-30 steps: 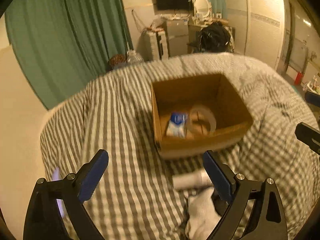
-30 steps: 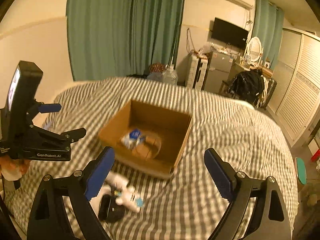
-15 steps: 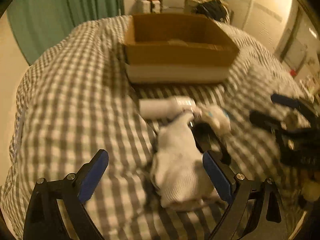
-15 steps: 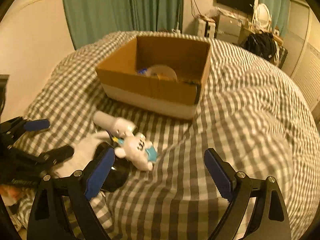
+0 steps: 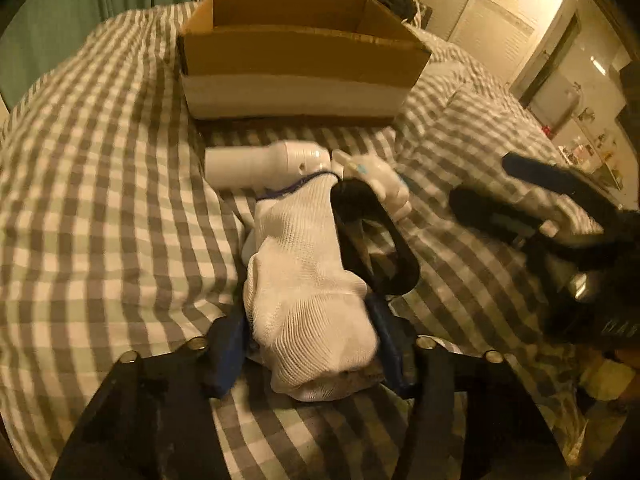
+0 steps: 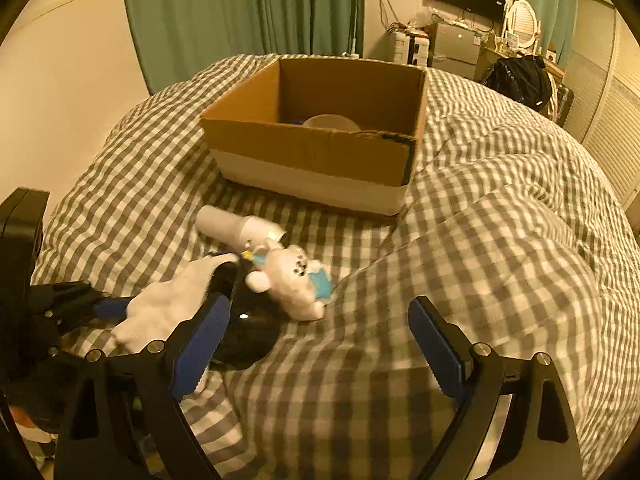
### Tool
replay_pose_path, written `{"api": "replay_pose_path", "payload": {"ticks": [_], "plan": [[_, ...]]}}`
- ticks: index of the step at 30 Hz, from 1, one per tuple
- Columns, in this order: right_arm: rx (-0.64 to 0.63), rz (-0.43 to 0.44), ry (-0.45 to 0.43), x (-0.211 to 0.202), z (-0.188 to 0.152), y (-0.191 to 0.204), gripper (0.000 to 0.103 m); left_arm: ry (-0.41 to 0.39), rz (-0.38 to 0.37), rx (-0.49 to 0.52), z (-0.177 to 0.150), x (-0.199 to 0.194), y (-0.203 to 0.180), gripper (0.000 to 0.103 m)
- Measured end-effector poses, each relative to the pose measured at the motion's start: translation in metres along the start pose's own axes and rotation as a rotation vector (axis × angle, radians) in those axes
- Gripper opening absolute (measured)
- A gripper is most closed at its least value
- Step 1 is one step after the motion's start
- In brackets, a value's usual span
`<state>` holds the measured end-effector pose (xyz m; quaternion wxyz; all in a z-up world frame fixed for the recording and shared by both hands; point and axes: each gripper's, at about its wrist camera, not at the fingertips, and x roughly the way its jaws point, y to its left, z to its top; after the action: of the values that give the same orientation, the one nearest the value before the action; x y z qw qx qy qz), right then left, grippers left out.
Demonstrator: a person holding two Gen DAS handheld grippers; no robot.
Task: Organize objects
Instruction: 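Grasp the white glove with left gripper while right gripper grasps the black sunglasses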
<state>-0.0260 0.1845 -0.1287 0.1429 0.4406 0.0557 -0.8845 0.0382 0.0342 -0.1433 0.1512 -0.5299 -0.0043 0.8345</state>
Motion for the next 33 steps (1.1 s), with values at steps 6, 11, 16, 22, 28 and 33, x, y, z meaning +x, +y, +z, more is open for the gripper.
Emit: {"api": "replay_pose_path", "payload": {"ticks": [6, 11, 16, 22, 28, 33], "plan": [[-0.017, 0.01, 0.019, 0.007, 0.0, 0.013, 0.091, -0.121, 0.087, 0.001, 0.012, -0.04, 0.019, 0.053], [0.012, 0.074, 0.137, 0.044, -0.001, 0.019, 0.091, -0.161, 0.157, -0.026, 0.024, -0.047, 0.039, 0.053], [-0.023, 0.1, 0.224, 0.07, -0.004, 0.03, 0.064, -0.135, 0.132, -0.031, 0.024, -0.032, 0.039, 0.053], [-0.055, 0.093, 0.233, 0.074, -0.012, 0.035, 0.025, -0.16, 0.135, -0.013, 0.025, -0.024, 0.036, 0.053], [-0.086, 0.058, 0.144, 0.045, -0.011, 0.038, 0.025, -0.152, 0.133, -0.018, 0.023, -0.024, 0.035, 0.053], [-0.096, 0.065, 0.088, 0.022, -0.004, 0.039, 0.025, -0.186, 0.134, -0.014, 0.026, -0.037, 0.032, 0.053]]}}
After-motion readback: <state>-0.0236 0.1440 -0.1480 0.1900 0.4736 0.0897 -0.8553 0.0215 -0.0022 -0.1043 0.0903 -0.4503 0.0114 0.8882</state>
